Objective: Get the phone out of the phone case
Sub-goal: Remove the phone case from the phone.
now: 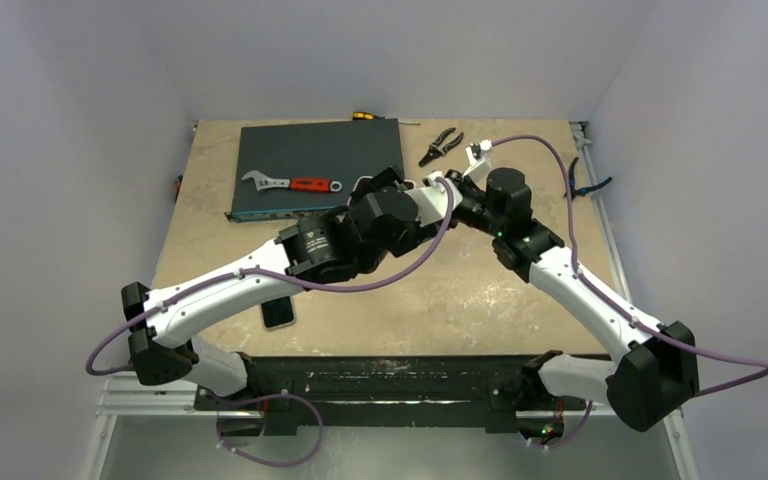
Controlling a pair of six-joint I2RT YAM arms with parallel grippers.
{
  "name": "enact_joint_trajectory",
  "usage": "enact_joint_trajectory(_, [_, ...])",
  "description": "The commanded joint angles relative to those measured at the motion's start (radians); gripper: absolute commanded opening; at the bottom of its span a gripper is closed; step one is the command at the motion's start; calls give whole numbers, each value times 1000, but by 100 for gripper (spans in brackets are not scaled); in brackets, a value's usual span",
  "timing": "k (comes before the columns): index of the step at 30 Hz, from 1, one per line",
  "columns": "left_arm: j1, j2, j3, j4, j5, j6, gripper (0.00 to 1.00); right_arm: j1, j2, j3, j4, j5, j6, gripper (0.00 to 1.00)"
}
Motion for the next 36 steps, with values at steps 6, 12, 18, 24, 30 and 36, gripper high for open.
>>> enact_joint_trajectory(6, [-5,67,61,-24,-86,53,71,-2,-16,86,47,-9,-3,0])
enact_joint_trajectory(12, [-5,82,48,8,-141,83,64,-2,-25,96,36,-14,-3,0])
enact_joint_trajectory(18, [-5,101,49,49,-198,109,49,-2,-28,99,31,-6,-5,0])
enact_joint_trajectory(24, [-5,115,43,86,-207,126,46,-2,-35,92,32,-17,-1,0])
enact_joint_trajectory(30, [-4,132,21,130,-224,152,38,-2,-50,97,41,-46,30,0])
enact_joint_trajectory(36, [5,159,27,154,-249,178,34,-2,-73,113,28,-89,45,0])
